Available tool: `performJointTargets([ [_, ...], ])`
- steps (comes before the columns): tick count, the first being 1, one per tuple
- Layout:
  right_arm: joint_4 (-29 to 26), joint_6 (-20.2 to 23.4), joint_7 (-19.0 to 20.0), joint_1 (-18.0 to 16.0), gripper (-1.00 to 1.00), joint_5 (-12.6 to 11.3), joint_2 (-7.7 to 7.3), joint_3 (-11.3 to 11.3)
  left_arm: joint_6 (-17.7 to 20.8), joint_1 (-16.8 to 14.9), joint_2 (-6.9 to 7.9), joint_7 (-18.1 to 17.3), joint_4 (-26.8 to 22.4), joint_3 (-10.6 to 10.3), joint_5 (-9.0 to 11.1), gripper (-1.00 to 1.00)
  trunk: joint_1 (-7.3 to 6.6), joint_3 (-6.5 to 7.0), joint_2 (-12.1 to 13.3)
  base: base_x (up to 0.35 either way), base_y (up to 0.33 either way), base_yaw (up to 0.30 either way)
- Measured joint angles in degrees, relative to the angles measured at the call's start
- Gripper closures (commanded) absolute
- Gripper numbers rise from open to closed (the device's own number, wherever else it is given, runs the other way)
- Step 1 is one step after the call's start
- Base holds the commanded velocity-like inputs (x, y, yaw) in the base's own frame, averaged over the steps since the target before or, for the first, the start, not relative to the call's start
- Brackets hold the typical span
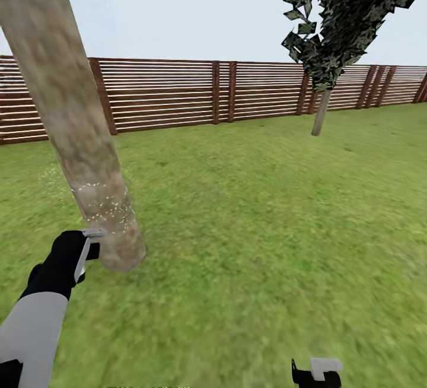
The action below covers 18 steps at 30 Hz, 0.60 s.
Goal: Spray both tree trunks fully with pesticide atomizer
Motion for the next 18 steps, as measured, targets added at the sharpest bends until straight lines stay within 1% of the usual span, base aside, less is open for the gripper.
performJointTargets([
  [4,0.00,0.00,0.00,0.00,-1.00,0.00,0.00,0.00,-2.31,0.23,0.02,-0.02,1.30,0.08,0.23,1.00,0.02,0.00,0.00,-0.160,-0.242,0.263],
  [6,-0.01,0.01,0.00,0.00,-1.00,0.00,0.00,0.00,-2.58,0.23,0.07,-0.02,2.13,0.14,0.12,1.00,0.03,0.00,0.00,-0.255,-0.185,0.238],
  [8,-0.01,0.01,0.01,0.01,-1.00,0.00,0.00,0.00,-4.42,1.64,0.10,-0.01,2.45,0.21,0.19,1.00,0.03,-0.01,0.00,-0.278,-0.149,0.155],
  [10,-0.02,0.02,0.08,0.01,-1.00,0.04,0.03,0.01,-8.55,4.16,0.09,-0.02,2.60,0.21,0.41,1.00,0.03,-0.01,0.00,-0.290,-0.133,0.045],
  [13,-0.20,0.02,0.23,0.02,-1.00,0.21,0.06,0.20,-15.86,9.65,0.03,-0.74,3.68,0.01,0.87,1.00,0.03,-0.01,0.00,-0.301,-0.103,0.007],
  [14,-0.31,0.03,0.24,0.02,-1.00,1.39,0.07,0.19,-18.93,11.22,0.02,-1.55,4.74,-0.19,0.90,1.00,0.04,-0.02,0.00,-0.159,-0.021,0.001],
  [15,-0.66,0.11,0.27,0.01,-1.00,8.38,0.12,1.23,-24.82,13.28,0.61,-6.78,7.23,-2.39,0.95,1.00,0.01,-0.01,-0.01,-0.021,-0.003,0.000],
  [16,-3.80,0.09,0.81,-0.07,-1.00,20.18,0.16,3.15,-36.08,15.88,2.43,-17.78,11.35,-6.71,-2.92,1.00,0.00,0.00,0.00,-0.004,-0.001,0.000],
  [17,-7.10,0.46,5.72,-0.08,-1.00,28.14,0.04,3.13,-45.50,17.11,3.28,-28.10,15.60,-9.31,-10.68,1.00,0.00,-0.01,0.00,-0.002,0.000,0.000],
  [18,-7.99,1.21,10.24,-0.04,-1.00,30.47,-0.04,3.30,-49.10,17.20,3.47,-31.52,16.70,-9.54,-13.68,1.00,0.00,0.00,0.00,-0.001,0.000,0.000],
])
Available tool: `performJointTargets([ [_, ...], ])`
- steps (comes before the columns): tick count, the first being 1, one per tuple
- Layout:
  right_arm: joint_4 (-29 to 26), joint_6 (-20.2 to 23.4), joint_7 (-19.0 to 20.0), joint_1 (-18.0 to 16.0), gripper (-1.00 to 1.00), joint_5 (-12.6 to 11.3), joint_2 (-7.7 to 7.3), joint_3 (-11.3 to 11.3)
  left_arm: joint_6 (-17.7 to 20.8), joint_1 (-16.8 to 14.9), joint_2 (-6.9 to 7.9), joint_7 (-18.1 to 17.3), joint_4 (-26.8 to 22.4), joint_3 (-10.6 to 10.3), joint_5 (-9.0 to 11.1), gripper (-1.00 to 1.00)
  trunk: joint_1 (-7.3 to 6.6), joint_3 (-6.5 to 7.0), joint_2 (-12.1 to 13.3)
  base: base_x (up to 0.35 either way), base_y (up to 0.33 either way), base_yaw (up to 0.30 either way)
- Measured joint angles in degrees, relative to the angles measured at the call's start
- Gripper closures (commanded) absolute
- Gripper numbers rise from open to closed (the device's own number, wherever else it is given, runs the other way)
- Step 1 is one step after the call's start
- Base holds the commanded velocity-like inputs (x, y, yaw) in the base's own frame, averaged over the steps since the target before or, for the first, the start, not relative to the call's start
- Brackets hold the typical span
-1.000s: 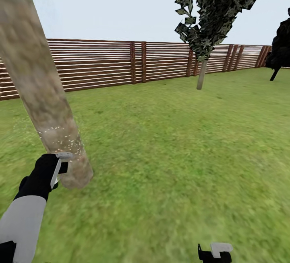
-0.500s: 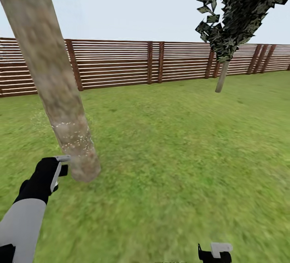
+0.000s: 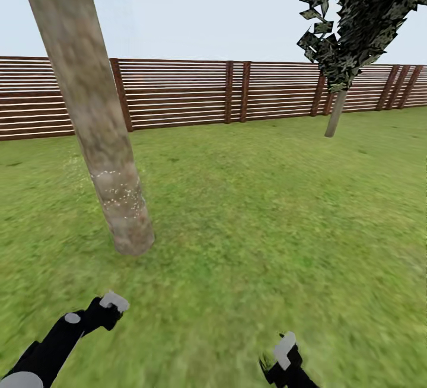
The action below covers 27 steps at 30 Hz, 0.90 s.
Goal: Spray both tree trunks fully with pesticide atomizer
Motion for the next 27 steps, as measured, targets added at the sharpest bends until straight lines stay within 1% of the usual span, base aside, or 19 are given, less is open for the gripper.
performJointTargets([
  [1,-0.43,0.93,4.46,-0.13,-1.00,1.42,-0.08,0.16,-2.21,0.04,0.06,-2.16,1.23,-0.26,-1.65,1.00,0.00,0.00,0.00,0.000,0.000,0.000],
  [2,-0.70,1.58,8.17,-0.72,-1.00,1.96,-0.16,0.11,-3.32,0.05,0.07,-3.78,1.97,-0.66,-2.40,1.00,0.00,0.00,0.00,0.000,0.000,0.000],
  [4,-0.92,2.35,13.19,-3.75,-1.00,2.32,-0.28,0.02,-4.29,-0.06,0.00,-7.37,2.54,-1.07,-3.01,1.00,0.00,0.01,0.00,0.000,0.000,0.000],
  [5,-0.96,3.11,16.95,-5.49,-1.00,2.38,-0.30,0.04,-4.51,-0.13,-0.07,-9.43,2.60,-1.17,-3.19,1.00,0.00,0.01,0.00,0.000,0.000,0.000],
  [6,-0.97,4.08,21.21,-7.08,-1.00,2.35,-0.32,0.03,-4.62,-0.19,-0.09,-11.39,2.60,-1.63,-3.80,1.00,0.00,0.01,0.00,0.000,0.000,0.000],
  [7,-0.98,4.96,25.43,-8.69,-1.00,2.34,-0.32,-0.01,-4.68,-0.31,-0.17,-13.43,2.60,-2.78,-5.30,1.00,0.00,0.01,0.00,0.000,0.000,0.000],
  [8,-0.98,5.44,28.35,-9.94,-1.00,2.35,-0.40,-0.03,-4.72,-0.39,-0.22,-14.96,2.49,-3.99,-6.86,1.00,0.00,0.01,0.00,0.000,0.000,0.000],
  [10,-1.05,5.80,31.23,-11.55,-1.00,2.35,-0.84,-0.04,-4.71,-0.57,-0.39,-16.67,2.07,-5.46,-8.94,1.00,0.00,0.01,0.00,0.000,0.000,0.000],
  [13,-3.18,6.04,32.75,-11.92,-1.00,2.40,-0.93,-0.07,-4.60,-0.65,-0.68,-17.65,1.99,-5.77,-9.44,1.00,0.00,0.01,0.00,0.000,0.000,0.000],
  [15,-4.62,6.18,35.59,-11.96,-1.00,2.44,-0.88,-0.10,-4.43,-0.58,-1.02,-17.85,1.98,-5.94,-10.29,1.00,0.00,0.00,0.00,0.000,0.000,0.000],
  [16,-5.24,6.19,36.64,-11.95,1.00,2.38,-0.82,-0.12,-4.35,-0.57,-1.41,-17.89,1.98,-5.93,-11.10,1.00,0.00,0.00,0.00,0.000,0.000,0.000],
  [18,-7.58,6.23,37.62,-11.98,1.00,2.34,-0.67,-0.20,-4.17,-0.63,-2.23,-17.92,1.98,-5.91,-13.40,1.00,0.00,0.01,0.00,0.000,0.000,0.000],
  [19,-8.09,6.23,37.78,-11.98,1.00,2.35,-0.50,-0.17,-4.12,-0.64,-2.48,-18.22,1.98,-5.91,-14.13,1.00,0.00,0.00,0.00,0.000,0.000,0.000],
  [21,-8.63,6.24,37.87,-11.98,1.00,2.39,-0.24,-0.10,-4.10,-0.64,-3.57,-19.77,1.94,-5.94,-14.68,1.00,0.00,0.00,0.00,0.000,0.000,0.000],
  [23,-10.05,6.30,37.98,-11.98,1.00,2.33,0.39,-0.03,-4.05,-0.65,-4.67,-20.43,1.90,-5.98,-14.94,1.00,0.00,0.01,0.00,0.000,0.000,0.000],
  [24,-10.44,6.31,38.00,-11.98,1.00,2.33,1.21,-0.01,-4.04,-0.68,-5.54,-20.56,1.89,-6.45,-15.28,1.00,0.00,0.00,0.00,0.000,0.000,0.000],
  [25,-10.55,6.31,38.40,-11.98,1.00,2.44,2.17,0.01,-3.97,-0.74,-6.07,-20.61,1.90,-7.48,-16.13,1.00,0.00,0.00,0.00,0.000,0.000,0.000],
  [26,-10.63,6.30,39.94,-11.97,1.00,2.52,3.10,0.08,-3.82,-0.78,-6.48,-20.62,1.90,-8.66,-17.04,1.00,0.00,0.00,0.00,0.000,0.000,0.000],
  [27,-10.93,6.29,41.39,-11.97,1.00,2.58,3.83,0.13,-3.74,-0.80,-7.08,-20.64,1.87,-9.35,-17.60,1.00,0.00,0.00,0.00,0.000,0.000,0.000],
])
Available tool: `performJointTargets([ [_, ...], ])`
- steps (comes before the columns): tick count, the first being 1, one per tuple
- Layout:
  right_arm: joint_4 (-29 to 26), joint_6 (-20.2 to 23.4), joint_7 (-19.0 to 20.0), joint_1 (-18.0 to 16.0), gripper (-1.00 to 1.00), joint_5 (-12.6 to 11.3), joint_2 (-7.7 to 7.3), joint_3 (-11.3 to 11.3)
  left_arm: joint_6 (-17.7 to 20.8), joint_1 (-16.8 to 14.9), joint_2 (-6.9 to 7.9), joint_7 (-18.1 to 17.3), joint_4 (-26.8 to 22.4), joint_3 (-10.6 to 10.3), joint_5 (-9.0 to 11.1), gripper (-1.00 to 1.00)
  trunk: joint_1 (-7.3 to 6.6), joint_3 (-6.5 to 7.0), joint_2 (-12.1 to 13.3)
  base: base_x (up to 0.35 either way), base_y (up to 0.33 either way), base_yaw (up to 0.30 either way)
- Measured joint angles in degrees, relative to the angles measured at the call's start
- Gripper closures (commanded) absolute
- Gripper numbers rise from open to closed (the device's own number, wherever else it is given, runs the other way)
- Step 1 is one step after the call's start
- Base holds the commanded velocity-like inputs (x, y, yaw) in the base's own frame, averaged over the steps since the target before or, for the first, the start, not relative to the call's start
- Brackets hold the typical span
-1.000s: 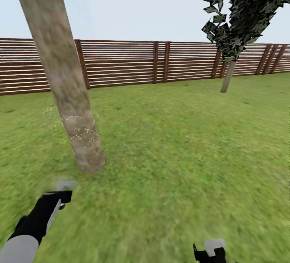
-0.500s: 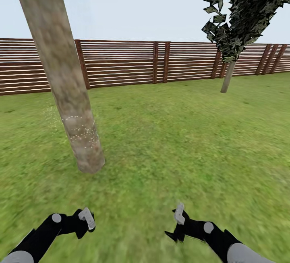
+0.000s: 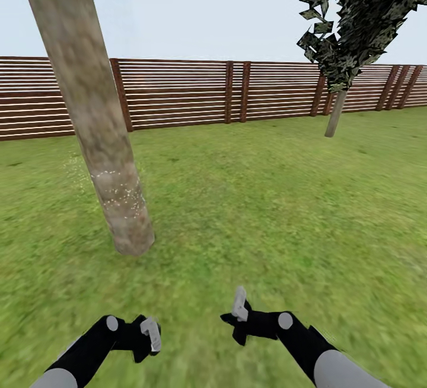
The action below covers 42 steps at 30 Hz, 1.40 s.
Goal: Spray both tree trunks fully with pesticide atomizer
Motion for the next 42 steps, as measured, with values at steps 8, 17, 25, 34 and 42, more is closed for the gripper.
performJointTargets([
  [8,-2.25,-0.01,3.81,0.00,1.00,0.08,2.17,0.04,-0.04,-0.58,-3.47,-0.01,-0.23,-0.97,-1.92,1.00,0.00,0.00,0.00,0.000,0.000,0.000],
  [17,-2.17,0.00,4.12,0.00,1.00,0.09,2.33,0.11,-0.74,-1.00,-4.54,-4.28,-1.71,-0.75,-3.81,1.00,0.00,0.00,0.00,0.000,0.000,0.000],
  [25,-2.08,-0.04,4.12,-0.01,1.00,0.10,2.34,0.10,-0.89,-0.99,-6.73,-5.45,-2.02,-0.94,-3.69,1.00,0.00,0.00,0.00,0.000,0.000,0.000],
  [34,-2.10,-0.09,4.12,-0.01,1.00,0.10,2.34,0.10,-0.99,-0.99,-8.79,-5.33,-2.32,-0.94,-3.72,1.00,0.00,0.00,0.00,0.000,0.000,0.000],
  [42,-2.16,-0.09,4.12,-0.01,1.00,0.10,2.34,0.10,-0.98,-0.99,-9.75,-4.98,-2.64,-0.93,-3.76,1.00,0.00,0.00,0.00,0.000,0.000,0.000],
])
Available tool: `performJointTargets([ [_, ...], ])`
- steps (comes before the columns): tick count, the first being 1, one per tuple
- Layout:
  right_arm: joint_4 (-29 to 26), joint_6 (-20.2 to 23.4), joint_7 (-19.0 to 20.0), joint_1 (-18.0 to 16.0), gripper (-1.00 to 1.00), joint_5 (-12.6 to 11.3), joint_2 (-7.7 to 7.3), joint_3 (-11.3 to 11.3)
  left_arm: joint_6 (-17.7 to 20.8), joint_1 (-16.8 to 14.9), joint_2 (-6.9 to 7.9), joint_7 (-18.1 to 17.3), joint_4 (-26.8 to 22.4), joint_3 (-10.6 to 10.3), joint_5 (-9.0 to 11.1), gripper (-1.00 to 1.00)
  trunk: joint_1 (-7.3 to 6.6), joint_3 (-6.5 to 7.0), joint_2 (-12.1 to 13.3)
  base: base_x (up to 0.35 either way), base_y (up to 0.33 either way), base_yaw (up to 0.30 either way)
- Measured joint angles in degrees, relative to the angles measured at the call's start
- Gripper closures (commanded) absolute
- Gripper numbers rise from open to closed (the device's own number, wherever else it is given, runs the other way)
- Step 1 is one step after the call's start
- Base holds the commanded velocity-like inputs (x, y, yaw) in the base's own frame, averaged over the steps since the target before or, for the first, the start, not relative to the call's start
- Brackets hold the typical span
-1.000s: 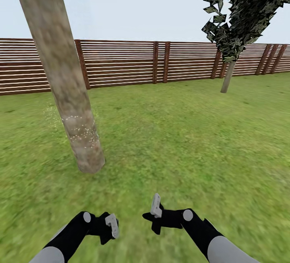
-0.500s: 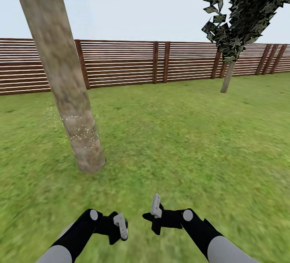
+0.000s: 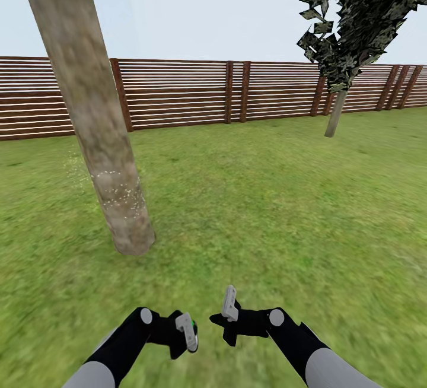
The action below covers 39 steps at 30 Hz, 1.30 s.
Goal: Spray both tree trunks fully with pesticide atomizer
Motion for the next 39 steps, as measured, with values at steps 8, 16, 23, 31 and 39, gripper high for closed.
performJointTargets([
  [8,0.00,0.00,0.08,0.00,1.00,0.00,1.03,0.04,-0.01,0.00,0.00,0.18,-0.07,0.07,0.04,1.00,0.00,0.00,0.00,0.000,0.000,0.000],
  [16,0.08,0.00,0.09,0.00,1.00,0.00,1.00,0.04,-0.13,0.01,0.06,-0.32,-0.91,0.09,2.72,1.00,0.00,0.00,0.00,0.000,0.000,0.000],
  [23,0.09,0.00,0.09,0.00,1.00,0.07,0.97,0.03,-1.88,0.15,-0.01,-0.56,-0.80,0.13,3.13,1.00,0.00,0.00,0.00,0.000,0.000,0.000],
  [31,0.09,0.00,0.08,0.00,1.00,0.08,0.97,0.02,-1.92,0.17,-0.89,-0.47,-0.79,0.20,3.15,1.00,0.00,0.00,0.00,0.000,0.000,0.000],
  [39,0.09,0.00,0.08,0.00,1.00,0.08,0.97,0.00,-2.00,0.18,-1.05,-1.03,-0.80,0.27,3.21,1.00,0.00,0.00,0.00,0.000,0.000,0.000],
])
